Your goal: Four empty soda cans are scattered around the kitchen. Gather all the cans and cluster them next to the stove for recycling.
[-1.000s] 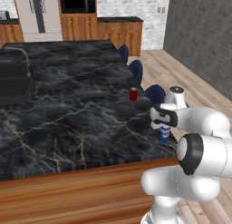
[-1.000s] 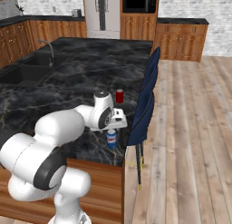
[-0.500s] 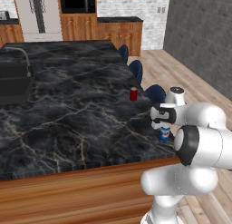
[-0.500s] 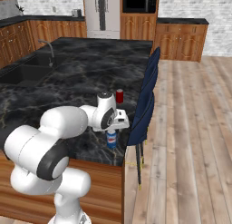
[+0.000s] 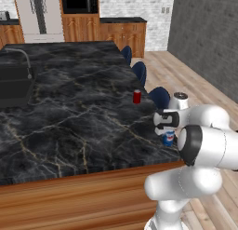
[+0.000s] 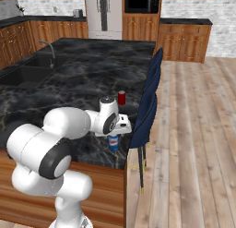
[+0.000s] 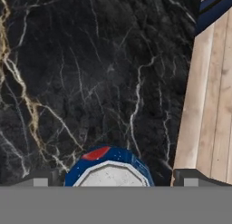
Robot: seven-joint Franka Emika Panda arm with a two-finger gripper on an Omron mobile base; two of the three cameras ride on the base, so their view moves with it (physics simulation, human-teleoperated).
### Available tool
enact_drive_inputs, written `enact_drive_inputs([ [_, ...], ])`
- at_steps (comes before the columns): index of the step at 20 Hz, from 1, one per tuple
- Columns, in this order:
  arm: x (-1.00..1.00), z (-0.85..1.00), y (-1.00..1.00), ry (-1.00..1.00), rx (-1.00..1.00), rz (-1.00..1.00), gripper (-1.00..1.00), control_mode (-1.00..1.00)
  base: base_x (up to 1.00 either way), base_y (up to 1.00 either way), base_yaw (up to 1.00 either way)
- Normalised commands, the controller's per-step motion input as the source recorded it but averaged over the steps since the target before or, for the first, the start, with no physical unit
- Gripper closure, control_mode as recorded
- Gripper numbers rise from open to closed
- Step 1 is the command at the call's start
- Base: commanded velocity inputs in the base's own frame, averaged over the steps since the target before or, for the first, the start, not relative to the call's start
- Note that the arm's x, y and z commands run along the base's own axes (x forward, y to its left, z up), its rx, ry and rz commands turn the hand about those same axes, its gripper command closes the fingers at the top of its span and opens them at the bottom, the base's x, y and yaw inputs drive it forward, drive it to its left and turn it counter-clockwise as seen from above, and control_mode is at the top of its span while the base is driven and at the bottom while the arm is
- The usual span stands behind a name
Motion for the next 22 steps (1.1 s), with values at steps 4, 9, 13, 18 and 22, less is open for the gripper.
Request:
enact_drive_inputs([
  [4,0.0,-0.21,0.0,0.0,0.0,0.0,1.0,-1.0,0.0,0.0,0.0],
  [9,0.0,-0.03,0.0,0.0,0.0,0.0,1.0,-1.0,0.0,0.0,0.0],
  [13,-0.04,0.24,0.0,0.0,0.0,0.0,1.0,-1.0,0.0,0.0,0.0],
  [18,-0.21,0.77,0.07,-0.01,0.0,0.01,1.0,-1.0,0.0,0.0,0.0],
  [22,-0.25,0.81,0.17,-0.08,0.0,0.02,1.0,-1.0,0.0,0.0,0.0],
])
